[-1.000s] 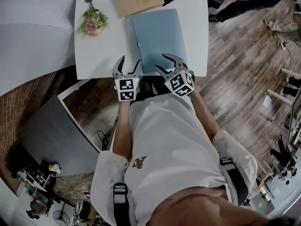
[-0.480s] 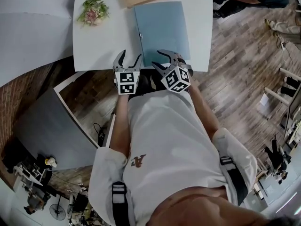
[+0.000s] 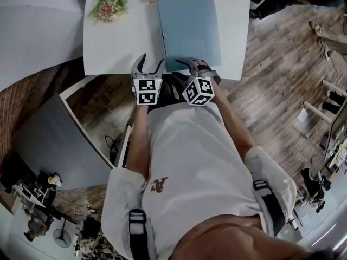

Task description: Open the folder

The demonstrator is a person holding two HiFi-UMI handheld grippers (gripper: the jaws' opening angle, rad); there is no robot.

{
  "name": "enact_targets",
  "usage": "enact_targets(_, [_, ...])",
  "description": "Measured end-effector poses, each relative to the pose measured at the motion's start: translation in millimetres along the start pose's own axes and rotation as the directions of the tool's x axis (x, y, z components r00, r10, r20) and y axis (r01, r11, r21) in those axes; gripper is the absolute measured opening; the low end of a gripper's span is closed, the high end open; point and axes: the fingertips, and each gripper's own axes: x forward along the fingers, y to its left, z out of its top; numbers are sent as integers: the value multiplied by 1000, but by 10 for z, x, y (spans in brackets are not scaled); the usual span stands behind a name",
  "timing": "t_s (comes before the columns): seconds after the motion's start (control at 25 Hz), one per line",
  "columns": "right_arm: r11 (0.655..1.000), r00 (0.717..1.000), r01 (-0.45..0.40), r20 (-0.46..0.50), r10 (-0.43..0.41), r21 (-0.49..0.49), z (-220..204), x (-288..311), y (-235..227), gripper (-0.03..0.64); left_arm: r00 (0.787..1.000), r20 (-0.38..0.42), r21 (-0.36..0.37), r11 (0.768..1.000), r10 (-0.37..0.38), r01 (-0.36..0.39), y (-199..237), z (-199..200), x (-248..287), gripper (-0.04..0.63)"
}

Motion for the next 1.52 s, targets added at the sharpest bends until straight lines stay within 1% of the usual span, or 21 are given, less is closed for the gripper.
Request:
enact_targets(0.32, [995, 999, -27, -28, 24, -91, -28, 129, 124, 235, 1000, -9, -17, 1000, 14, -14, -3, -75, -25, 304])
enact_targets(0.44, [992, 999, -24, -40, 19, -121, -53, 171, 154, 232, 1000, -10, -25, 1000, 18, -18, 0, -103, -36, 304])
enact_targets(0.6, [986, 999, -2, -47, -6, -167, -62, 221, 162, 207, 1000, -13, -30, 999, 24, -24, 25, -146, -59, 302])
enact_targets(0.8, [977, 998, -9, -58, -4, -211, -75, 229, 218, 172, 1000, -12, -36, 999, 24, -24, 15, -162, -72, 302])
enact_targets(0.92, [969, 996, -13, -85, -8, -247, -118, 259, 260, 175, 1000, -10, -34, 999, 23, -23, -1, -158, -83, 302])
enact_targets(1.08, [973, 996, -21, -90, 0, -229, -128, 266, 256, 147, 1000, -10, -35, 999, 19, -20, -9, -161, -79, 302])
enact_targets(1.32, [983, 994, -84, -78, 72, -166, -96, 191, 280, 96, 1000, -14, -24, 1000, 13, -13, -36, -163, -82, 301])
enact_targets(1.4, [986, 994, -94, -66, 86, -139, -78, 169, 288, 75, 1000, -20, -23, 1000, 8, -8, -45, -186, -72, 301])
enact_targets(1.52, [992, 996, -88, -33, 85, -95, -16, 122, 259, 43, 1000, -30, -16, 1000, -4, 3, -61, -222, -42, 301])
